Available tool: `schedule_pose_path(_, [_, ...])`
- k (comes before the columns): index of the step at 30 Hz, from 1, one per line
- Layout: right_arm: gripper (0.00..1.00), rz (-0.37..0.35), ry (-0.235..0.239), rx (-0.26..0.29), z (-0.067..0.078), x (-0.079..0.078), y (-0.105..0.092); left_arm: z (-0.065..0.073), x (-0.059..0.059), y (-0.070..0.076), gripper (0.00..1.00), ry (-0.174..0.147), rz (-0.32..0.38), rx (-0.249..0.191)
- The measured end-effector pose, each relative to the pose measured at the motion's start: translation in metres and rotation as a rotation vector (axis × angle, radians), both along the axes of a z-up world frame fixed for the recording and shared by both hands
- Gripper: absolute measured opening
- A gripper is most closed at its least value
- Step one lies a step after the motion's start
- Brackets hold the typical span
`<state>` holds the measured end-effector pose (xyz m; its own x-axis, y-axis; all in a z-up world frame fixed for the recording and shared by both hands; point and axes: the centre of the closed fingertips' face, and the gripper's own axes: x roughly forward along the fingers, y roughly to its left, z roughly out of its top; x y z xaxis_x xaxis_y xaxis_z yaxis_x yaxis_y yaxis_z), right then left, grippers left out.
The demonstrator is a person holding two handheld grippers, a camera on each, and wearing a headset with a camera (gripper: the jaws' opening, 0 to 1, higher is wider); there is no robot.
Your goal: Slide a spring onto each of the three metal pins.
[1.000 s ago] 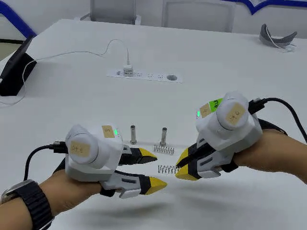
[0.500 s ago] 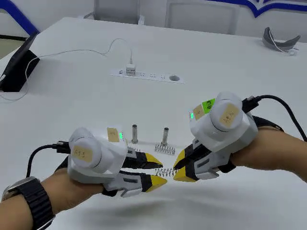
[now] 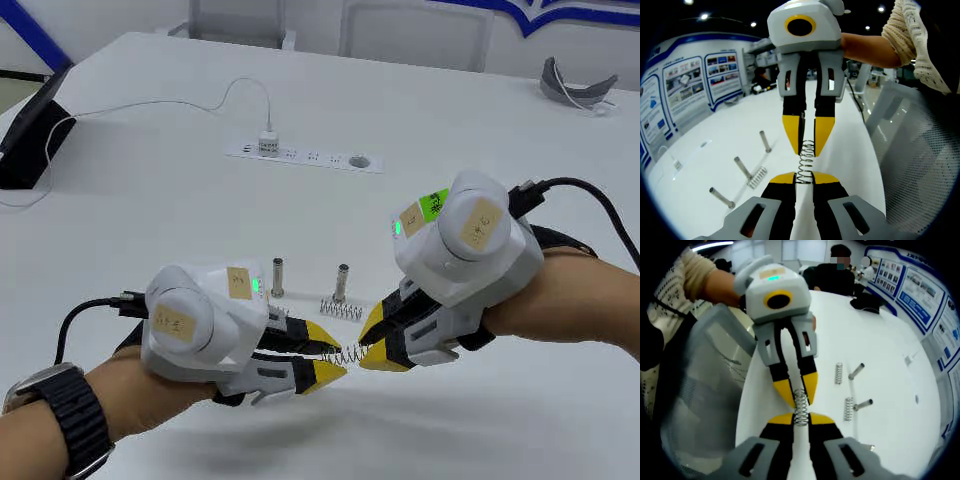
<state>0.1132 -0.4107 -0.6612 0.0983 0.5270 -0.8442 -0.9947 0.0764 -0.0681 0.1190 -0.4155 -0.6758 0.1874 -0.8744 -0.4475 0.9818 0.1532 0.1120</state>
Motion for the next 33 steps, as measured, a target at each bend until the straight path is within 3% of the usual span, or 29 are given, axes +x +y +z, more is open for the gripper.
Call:
schedule_pose_path(15, [0.11, 0.023, -0.047, 0.071, 0.027, -0.001, 0.023, 0.004, 0.0, -0.001, 0.11, -0.003, -0.003, -0.003])
schedule_pose_path(33, [0.13, 0.016, -0.069, 0.147, 0.037, 0.001, 0.034, 0.009, 0.002, -0.002, 0.11, 0.011, 0.017, -0.029])
